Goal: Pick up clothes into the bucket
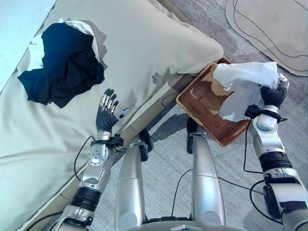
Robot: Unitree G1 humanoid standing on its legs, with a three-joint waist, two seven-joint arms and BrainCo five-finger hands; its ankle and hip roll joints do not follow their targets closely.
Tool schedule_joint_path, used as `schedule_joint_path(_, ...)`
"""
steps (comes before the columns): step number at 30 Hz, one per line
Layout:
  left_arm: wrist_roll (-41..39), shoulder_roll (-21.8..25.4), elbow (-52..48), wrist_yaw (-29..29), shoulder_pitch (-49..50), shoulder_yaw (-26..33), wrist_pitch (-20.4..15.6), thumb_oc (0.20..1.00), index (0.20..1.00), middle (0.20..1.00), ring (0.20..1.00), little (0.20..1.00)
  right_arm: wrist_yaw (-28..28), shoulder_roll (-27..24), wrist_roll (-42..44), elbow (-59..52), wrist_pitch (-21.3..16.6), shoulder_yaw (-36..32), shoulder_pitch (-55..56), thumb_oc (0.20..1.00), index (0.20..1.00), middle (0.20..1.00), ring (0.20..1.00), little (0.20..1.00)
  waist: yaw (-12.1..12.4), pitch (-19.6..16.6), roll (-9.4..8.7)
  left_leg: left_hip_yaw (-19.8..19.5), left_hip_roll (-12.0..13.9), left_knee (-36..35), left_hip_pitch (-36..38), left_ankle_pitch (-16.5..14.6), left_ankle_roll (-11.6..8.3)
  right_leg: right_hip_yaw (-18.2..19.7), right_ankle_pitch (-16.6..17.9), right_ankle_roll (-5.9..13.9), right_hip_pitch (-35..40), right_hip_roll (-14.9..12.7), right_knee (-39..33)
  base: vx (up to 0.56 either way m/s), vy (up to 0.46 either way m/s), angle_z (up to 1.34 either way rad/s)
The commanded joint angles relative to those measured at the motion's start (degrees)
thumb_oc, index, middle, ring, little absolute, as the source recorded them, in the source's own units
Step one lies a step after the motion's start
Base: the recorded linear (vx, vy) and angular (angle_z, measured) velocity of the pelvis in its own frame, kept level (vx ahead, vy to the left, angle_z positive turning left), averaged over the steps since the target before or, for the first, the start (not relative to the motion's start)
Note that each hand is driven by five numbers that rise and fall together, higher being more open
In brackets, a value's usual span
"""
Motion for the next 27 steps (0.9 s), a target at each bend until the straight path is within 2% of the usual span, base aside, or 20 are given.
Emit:
schedule_joint_path(1,-0.33,0.68,-3.74,1.17,1.87,0.4,-4.61,1.0,1.0,1.0,1.0,1.0,-1.31,-3.45,-1.3,-0.4,-2.74,2.3,-1.27,0.2,0.2,0.2,0.2,0.2,0.1,-3.89,0.85,-1.06,-0.19,5.65,-0.07,-7.19,1.66,5.18,1.87,3.79,1.31,-0.86,-3.62,0.0,0.014,-0.13)
schedule_joint_path(5,-0.48,0.5,-5.24,1.72,1.06,0.29,-5.36,1.0,1.0,1.0,1.0,1.0,-0.31,-4.15,-5.18,3.0,-0.82,6.24,-2.52,0.2,0.2,0.2,0.2,0.2,0.27,-3.59,1.36,-1.08,-0.48,6.61,-1.64,-7.46,1.73,5.41,1.47,3.76,-0.24,-1.24,-2.4,0.0,0.005,-0.04)
schedule_joint_path(9,-0.58,0.47,-6.15,2.43,0.3,0.01,-6.13,1.0,1.0,1.0,1.0,1.0,0.91,-3.76,-8.76,11.17,1.54,10.87,-4.8,0.2,0.2,0.2,0.2,0.2,0.68,-3.7,1.89,-1.29,-0.97,7.3,-3.26,-7.37,1.78,5.14,1.26,3.72,-1.55,-1.77,-1.4,0.0,-0.005,0.07)
schedule_joint_path(15,-0.97,0.75,-6.92,2.53,-0.31,-0.37,-6.55,1.0,1.0,1.0,1.0,1.0,3.04,-3.18,-11.01,19.95,3.65,15.17,-7.2,0.2,0.2,0.2,0.2,0.2,1.21,-3.7,2.38,-1.51,-1.42,7.85,-4.59,-7.32,1.89,5.08,1.06,3.75,-2.83,-2.3,-0.53,0.0,0.003,0.02)
schedule_joint_path(27,-0.8,1.43,-7.94,3.24,-0.4,-0.93,-6.06,1.0,1.0,1.0,1.0,1.0,2.37,-4.58,-8.42,29.1,5.62,14.11,-11.25,0.2,0.2,0.2,0.2,0.2,1.5,-4.04,2.44,-2.02,-2.01,8.69,-6.36,-7.45,1.88,4.82,0.67,3.59,-4.28,-2.86,0.72,0.01,0.001,0.05)
